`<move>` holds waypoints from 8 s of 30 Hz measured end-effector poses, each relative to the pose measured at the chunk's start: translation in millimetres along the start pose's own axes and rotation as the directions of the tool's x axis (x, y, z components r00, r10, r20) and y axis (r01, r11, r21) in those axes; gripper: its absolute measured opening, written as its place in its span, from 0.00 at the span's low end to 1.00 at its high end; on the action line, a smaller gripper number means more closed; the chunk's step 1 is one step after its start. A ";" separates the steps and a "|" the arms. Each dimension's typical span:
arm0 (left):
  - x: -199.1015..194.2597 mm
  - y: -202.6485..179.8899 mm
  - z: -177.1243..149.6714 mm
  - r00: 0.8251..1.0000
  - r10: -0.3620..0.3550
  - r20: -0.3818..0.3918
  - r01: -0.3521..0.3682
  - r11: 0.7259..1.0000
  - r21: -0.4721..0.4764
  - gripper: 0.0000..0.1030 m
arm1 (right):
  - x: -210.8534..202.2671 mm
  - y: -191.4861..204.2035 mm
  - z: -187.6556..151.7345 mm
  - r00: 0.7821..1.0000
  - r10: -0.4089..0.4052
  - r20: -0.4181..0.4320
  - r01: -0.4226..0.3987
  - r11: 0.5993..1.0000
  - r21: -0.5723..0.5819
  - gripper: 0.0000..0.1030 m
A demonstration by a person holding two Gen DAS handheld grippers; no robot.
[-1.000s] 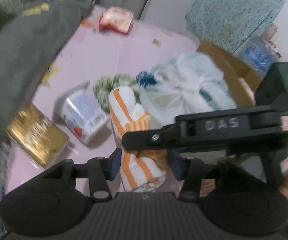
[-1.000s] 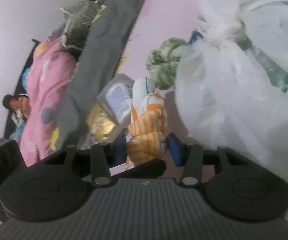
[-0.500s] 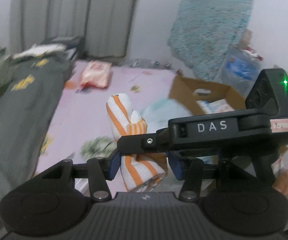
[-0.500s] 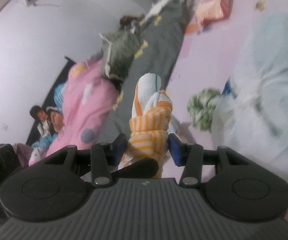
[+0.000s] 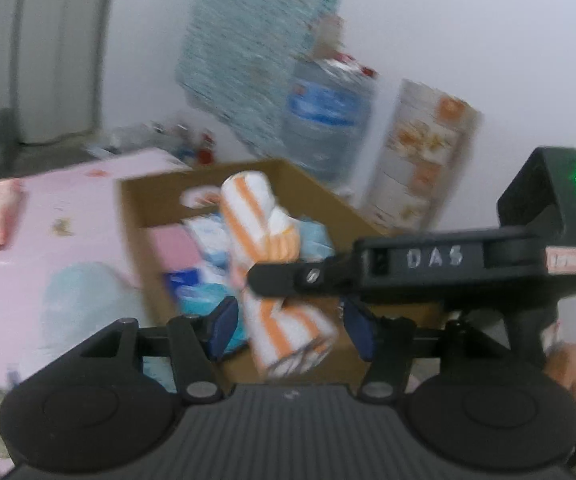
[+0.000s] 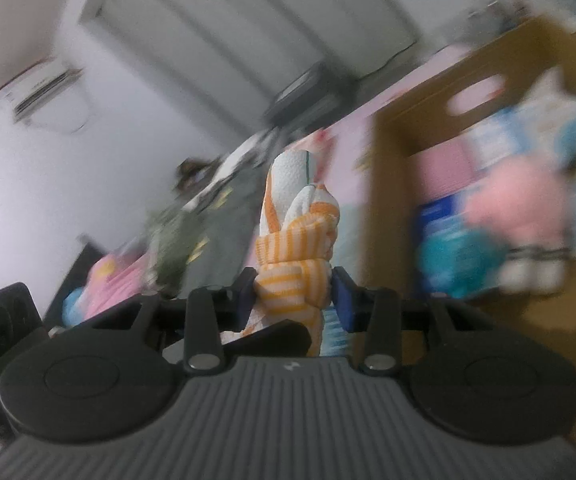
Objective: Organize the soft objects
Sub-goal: 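Carry the orange-striped towel into the box and release it, then move the right gripper back to the white yogurt cup, then grasp the white yogurt cup by its rim with the right gripper, then carry the yogurt cup into the box and set it down, then release the cup and move the right gripper to the green scrunchie, then grasp the green floral scrunchie with the right gripper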
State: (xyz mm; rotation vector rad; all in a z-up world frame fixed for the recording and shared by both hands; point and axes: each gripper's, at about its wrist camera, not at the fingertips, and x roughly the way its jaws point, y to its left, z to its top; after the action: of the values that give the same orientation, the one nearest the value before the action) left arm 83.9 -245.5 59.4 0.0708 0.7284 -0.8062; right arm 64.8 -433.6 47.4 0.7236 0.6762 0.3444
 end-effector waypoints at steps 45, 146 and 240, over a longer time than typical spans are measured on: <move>-172.3 186.6 -170.8 0.793 0.599 -0.111 -0.574 0.674 -0.465 0.69 | 153.6 157.0 -56.9 0.944 0.099 -0.315 -0.217 0.905 -0.365 0.77; 81.4 16.0 -16.2 0.956 0.040 -0.289 -0.045 0.999 -0.012 0.51 | 54.6 -144.0 16.3 0.923 -0.009 -0.384 0.134 0.945 0.299 0.42; -65.5 200.4 -134.2 0.771 0.633 -0.077 -0.624 0.726 -0.289 0.13 | 342.9 158.3 -48.6 0.778 -0.086 -0.622 -0.193 0.910 -0.366 0.20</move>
State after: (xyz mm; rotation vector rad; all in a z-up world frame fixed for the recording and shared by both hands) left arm 113.5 -19.6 -43.4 0.0295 0.7293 -0.0307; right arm 275.3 -123.7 -20.7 0.1979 1.1760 0.7817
